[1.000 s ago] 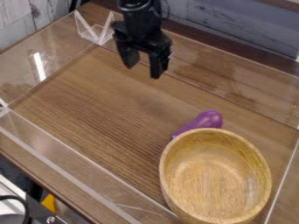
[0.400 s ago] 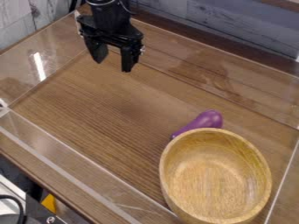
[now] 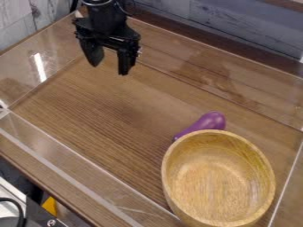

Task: Remove the purple eggplant from inside the brown bowl and put it on the table

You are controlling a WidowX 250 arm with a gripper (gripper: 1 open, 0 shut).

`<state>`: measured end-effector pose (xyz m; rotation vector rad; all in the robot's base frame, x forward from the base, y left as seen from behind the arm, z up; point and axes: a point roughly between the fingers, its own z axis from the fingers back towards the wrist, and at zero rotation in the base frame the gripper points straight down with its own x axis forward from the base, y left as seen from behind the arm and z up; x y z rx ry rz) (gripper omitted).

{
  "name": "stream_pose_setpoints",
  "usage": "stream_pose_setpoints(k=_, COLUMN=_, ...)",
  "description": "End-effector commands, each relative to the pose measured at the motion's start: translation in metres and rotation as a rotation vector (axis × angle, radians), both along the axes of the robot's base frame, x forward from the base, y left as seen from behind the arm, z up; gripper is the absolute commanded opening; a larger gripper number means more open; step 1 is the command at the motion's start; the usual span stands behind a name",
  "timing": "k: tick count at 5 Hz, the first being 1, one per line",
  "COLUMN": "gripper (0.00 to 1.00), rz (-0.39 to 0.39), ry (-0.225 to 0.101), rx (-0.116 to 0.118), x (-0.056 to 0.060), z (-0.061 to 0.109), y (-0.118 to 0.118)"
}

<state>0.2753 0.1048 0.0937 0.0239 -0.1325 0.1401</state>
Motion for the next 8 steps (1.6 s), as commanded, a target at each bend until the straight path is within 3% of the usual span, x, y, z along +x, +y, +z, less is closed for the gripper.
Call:
stream_pose_setpoints(k=1, gripper=1.0, rz=-0.009, ry=-0.041, rx=0.02, x=0.004, z=0.013, y=0.006)
stream_pose_setpoints(k=2, gripper=1.0, rz=-0.021, ry=-0.029, rx=0.016, x=0.003, z=0.01, y=0.008)
stream_pose_setpoints(k=4, gripper=1.0, rz=-0.062, ry=-0.007, rx=0.008, x=0.002, z=0.02, y=-0.005)
stream_pose_setpoints(k=6, gripper=1.0, rz=-0.125, ry=0.01, rx=0.001, x=0.001, z=0.024, y=0.001)
stream_pose_setpoints(k=8, gripper=1.0, rz=-0.096, ry=0.018, rx=-0.005, x=-0.016, z=0.041, y=0.008)
